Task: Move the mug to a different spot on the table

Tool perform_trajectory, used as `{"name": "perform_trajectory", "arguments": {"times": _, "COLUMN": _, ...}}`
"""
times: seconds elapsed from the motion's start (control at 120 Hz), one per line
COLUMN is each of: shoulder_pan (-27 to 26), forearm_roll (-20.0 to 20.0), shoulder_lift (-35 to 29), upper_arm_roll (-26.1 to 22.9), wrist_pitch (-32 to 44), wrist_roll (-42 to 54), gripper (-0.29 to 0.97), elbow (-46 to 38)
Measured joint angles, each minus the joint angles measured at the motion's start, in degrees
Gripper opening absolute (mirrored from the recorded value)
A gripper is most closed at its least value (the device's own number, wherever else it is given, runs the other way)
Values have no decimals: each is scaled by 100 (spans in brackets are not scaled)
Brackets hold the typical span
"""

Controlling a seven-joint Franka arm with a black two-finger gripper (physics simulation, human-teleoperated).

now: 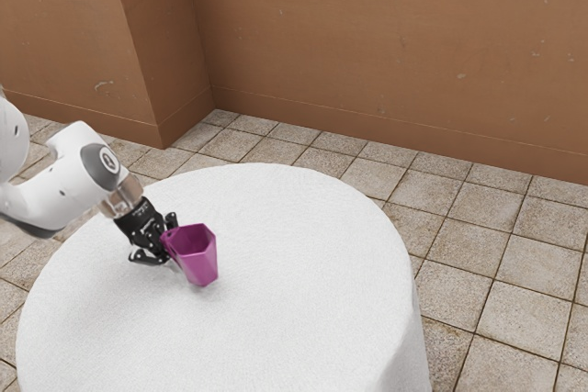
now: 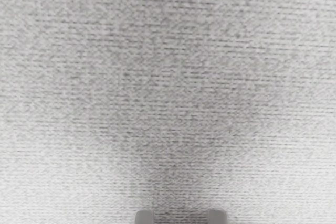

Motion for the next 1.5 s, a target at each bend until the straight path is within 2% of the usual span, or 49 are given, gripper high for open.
{"name": "perform_trajectory", "arguments": {"times": 0.4, "shoulder_pan": 132, "forearm_roll": -7, "shoulder_lift": 347, "upper_arm_roll": 90, "wrist_pitch": -183, "wrist_roll": 200, "gripper": -10, "elbow": 504}}
{"name": "perform_trajectory", "arguments": {"times": 0.85, "shoulder_pan": 129, "forearm_roll": -128, "shoulder_lift": 433, "upper_arm_roll": -56, "wrist_pitch": -197, "wrist_roll": 363, "gripper": -10, "elbow": 506}}
{"name": "perform_trajectory", "arguments": {"times": 1.033, "shoulder_pan": 131, "forearm_roll": -314, "shoulder_lift": 552, "upper_arm_roll": -77, "wrist_pitch": -100, "wrist_roll": 586, "gripper": 29, "elbow": 527}}
{"name": "perform_trajectory", "arguments": {"times": 1.142, "shoulder_pan": 128, "forearm_roll": -263, "shoulder_lift": 530, "upper_arm_roll": -14, "wrist_pitch": -59, "wrist_roll": 736, "gripper": 44, "elbow": 633}}
{"name": "perform_trajectory", "arguments": {"times": 1.383, "shoulder_pan": 124, "forearm_roll": 204, "shoulder_lift": 467, "upper_arm_roll": 204, "wrist_pitch": 122, "wrist_roll": 992, "gripper": 60, "elbow": 1054}}
{"name": "perform_trajectory", "arguments": {"times": 1.45, "shoulder_pan": 118, "forearm_roll": 519, "shoulder_lift": 358, "upper_arm_roll": 205, "wrist_pitch": 124, "wrist_roll": 1045, "gripper": 62, "elbow": 1180}}
{"name": "perform_trajectory", "arguments": {"times": 1.5, "shoulder_pan": 116, "forearm_roll": 955, "shoulder_lift": 172, "upper_arm_roll": 192, "wrist_pitch": 59, "wrist_roll": 1081, "gripper": 64, "elbow": 1207}}
